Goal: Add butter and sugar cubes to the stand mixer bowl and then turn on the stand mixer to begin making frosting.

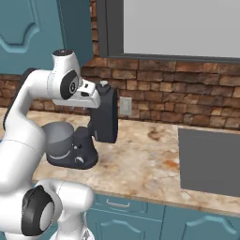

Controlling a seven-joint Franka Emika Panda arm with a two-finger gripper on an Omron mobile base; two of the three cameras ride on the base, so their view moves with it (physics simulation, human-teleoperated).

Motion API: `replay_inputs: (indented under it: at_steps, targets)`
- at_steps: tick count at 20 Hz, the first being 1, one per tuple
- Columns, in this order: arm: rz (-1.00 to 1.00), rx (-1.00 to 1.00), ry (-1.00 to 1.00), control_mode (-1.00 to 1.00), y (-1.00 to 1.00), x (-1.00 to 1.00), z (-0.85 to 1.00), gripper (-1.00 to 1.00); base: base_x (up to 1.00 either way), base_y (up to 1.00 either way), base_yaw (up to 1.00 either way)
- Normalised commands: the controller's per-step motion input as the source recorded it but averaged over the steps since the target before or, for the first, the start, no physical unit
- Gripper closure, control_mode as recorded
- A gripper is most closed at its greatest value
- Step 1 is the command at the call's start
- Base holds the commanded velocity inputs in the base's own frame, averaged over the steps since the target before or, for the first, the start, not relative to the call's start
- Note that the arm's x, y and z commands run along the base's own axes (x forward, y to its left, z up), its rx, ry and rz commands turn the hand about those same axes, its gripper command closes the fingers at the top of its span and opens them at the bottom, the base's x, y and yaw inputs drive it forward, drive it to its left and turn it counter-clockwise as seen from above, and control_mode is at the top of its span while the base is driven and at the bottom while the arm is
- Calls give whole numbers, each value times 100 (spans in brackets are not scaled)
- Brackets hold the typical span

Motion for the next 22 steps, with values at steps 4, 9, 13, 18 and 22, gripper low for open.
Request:
replay_inputs:
  at_steps: [4,9,13,18,22]
  targets:
    - [0,0,0,100,0,0,0,-100,-1,18,0]
    - [0,0,0,100,0,0,0,-100,4,65,0]
    - [0,0,0,100,0,0,0,-100,4,56,0]
    - [0,0,0,100,0,0,0,-100,0,44,0]
    - [0,0,0,100,0,0,0,-100,0,45,0]
